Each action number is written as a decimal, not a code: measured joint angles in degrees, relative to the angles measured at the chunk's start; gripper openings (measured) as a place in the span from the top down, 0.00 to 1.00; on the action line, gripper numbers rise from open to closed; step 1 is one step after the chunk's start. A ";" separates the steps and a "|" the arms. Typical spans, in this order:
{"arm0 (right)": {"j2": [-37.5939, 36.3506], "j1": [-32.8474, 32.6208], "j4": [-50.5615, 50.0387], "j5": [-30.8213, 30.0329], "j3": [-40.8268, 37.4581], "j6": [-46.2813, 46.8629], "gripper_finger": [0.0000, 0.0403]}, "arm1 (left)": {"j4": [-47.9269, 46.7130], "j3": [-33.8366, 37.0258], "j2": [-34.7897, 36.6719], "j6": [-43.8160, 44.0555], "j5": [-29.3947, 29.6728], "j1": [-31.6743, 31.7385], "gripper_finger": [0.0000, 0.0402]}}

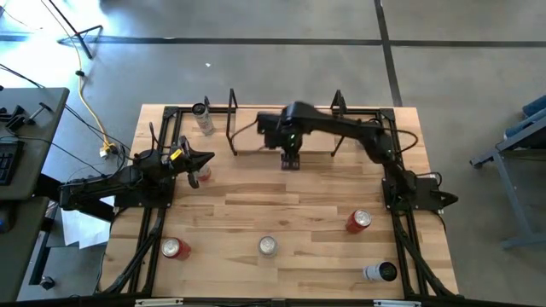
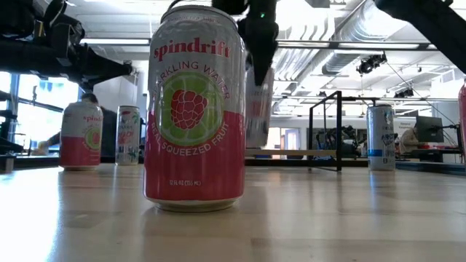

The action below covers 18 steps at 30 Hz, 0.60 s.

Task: Place canned beverage on shelf
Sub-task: Put the bottom white and red soda can on the shelf

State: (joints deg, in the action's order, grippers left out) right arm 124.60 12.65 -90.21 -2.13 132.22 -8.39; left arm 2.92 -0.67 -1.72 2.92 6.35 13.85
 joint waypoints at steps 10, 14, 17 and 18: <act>-5.24 15.25 0.15 -2.37 0.04 -1.25 0.40 | 0.09 -0.02 0.00 -0.04 0.21 0.00 0.99; -4.90 21.99 0.15 -2.19 0.04 -5.26 0.40 | 0.09 -0.02 0.00 -0.04 0.24 0.00 0.99; -4.90 26.14 0.15 -1.85 0.04 -6.57 0.40 | 0.10 -0.02 0.00 -0.10 0.74 0.00 0.99; -4.90 27.19 0.15 -1.43 0.04 -6.66 0.40 | 0.25 -0.02 0.00 -0.18 1.01 0.00 0.99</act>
State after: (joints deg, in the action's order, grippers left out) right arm 119.70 39.85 -90.06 -3.56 132.27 -15.05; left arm 3.17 -0.69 -1.72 2.74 7.36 13.85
